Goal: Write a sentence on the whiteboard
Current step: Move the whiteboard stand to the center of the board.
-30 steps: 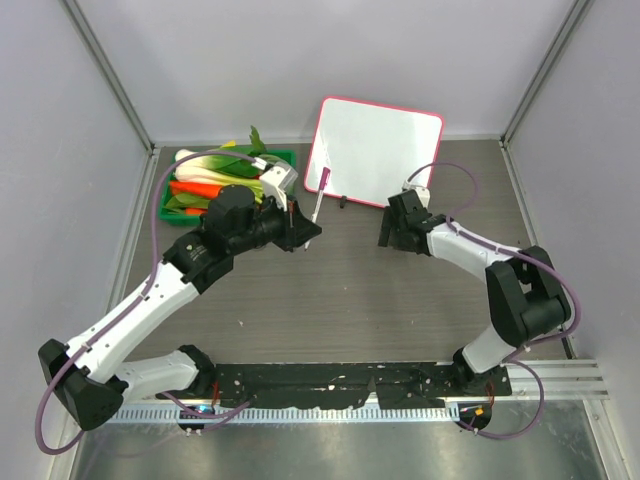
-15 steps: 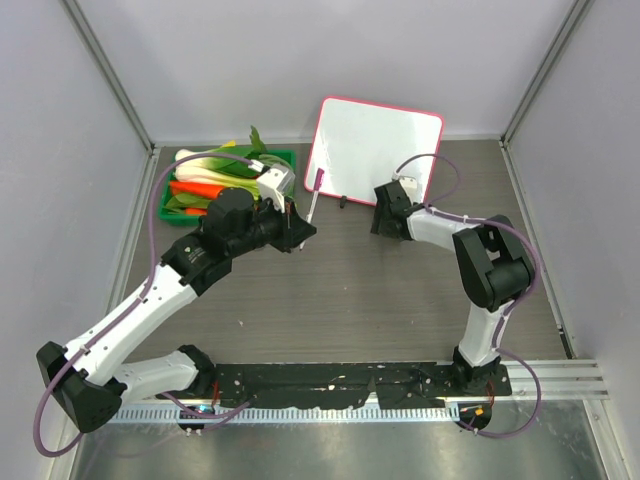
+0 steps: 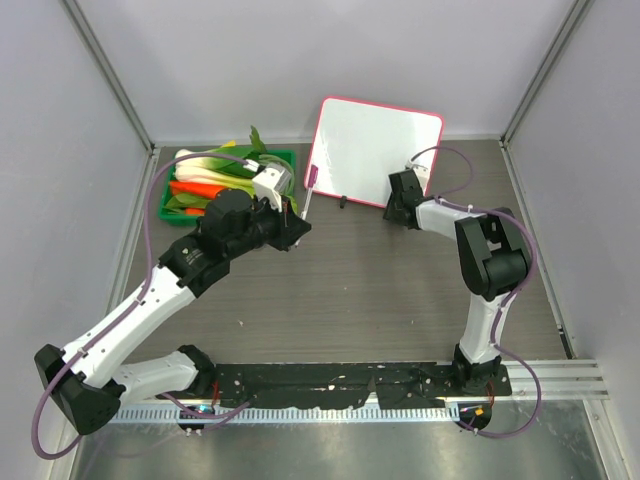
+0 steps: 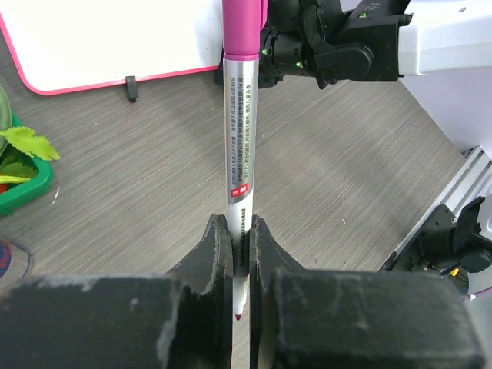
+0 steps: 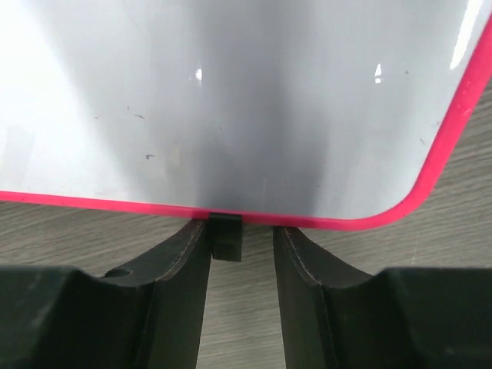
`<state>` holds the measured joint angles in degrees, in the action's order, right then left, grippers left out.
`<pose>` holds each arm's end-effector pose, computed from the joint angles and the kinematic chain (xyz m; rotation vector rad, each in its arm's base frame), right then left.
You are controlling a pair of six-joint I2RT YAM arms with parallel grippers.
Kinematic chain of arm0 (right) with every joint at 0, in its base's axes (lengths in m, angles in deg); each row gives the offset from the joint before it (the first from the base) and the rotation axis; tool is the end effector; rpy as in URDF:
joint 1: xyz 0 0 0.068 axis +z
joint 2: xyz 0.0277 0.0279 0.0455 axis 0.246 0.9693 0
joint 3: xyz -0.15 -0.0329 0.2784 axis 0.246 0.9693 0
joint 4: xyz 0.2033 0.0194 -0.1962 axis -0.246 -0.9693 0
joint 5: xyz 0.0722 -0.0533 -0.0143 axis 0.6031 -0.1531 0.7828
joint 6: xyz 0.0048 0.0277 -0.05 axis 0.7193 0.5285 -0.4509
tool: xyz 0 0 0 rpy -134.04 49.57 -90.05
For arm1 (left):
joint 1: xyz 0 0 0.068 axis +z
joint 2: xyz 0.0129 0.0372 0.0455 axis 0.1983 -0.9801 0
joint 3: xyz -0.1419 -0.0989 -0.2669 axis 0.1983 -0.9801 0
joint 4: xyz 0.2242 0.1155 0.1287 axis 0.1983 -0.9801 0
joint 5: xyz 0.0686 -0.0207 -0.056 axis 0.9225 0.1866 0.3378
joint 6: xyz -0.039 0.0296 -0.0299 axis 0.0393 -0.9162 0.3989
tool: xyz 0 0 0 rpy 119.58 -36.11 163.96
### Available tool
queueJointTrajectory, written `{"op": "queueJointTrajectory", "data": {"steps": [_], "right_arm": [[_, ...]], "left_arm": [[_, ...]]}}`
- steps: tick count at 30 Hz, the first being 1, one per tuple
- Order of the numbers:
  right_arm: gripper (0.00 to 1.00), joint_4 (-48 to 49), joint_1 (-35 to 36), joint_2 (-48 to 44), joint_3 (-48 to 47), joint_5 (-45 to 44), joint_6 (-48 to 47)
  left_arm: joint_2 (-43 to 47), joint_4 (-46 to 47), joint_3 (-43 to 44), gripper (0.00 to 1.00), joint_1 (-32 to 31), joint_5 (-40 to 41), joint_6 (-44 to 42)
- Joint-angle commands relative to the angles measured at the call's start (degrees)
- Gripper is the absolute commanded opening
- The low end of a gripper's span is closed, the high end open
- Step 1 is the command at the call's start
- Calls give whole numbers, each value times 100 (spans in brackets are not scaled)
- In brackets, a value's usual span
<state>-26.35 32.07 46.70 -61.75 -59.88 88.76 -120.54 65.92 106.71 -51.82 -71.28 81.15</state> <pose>0.4205 0.1233 0.1786 0.3484 2.3680 0.0297 0.1843 -0.1627 0.4171 0.4339 1.9218 -0.8067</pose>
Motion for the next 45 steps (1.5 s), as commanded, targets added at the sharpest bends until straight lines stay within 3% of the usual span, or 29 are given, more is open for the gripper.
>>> {"op": "queueJointTrajectory", "data": {"steps": [1,2,9,19,33,39,45], "right_arm": [[40,13,19,336,-10,348,10],[31,4,19,345,-10,322,1],[1,-145,19,222,200,260,-105],[1,-233,28,-463,1105,585,-122],[1,-1112,274,-2246,2292,1096,264],[1,-1244,678,-2897,2898,990,659],[1,-1402,1582,-3337,3311,630,1213]], "left_arm": [[2,111,43,0,-5,73,-92],[-7,120,61,0,-5,72,-92],[19,68,43,0,-5,37,-30],[221,41,-71,0,-5,-77,224],[432,41,-326,0,-14,-191,550],[555,129,-414,0,-5,-270,690],[661,129,-510,0,-5,-393,831]]}}
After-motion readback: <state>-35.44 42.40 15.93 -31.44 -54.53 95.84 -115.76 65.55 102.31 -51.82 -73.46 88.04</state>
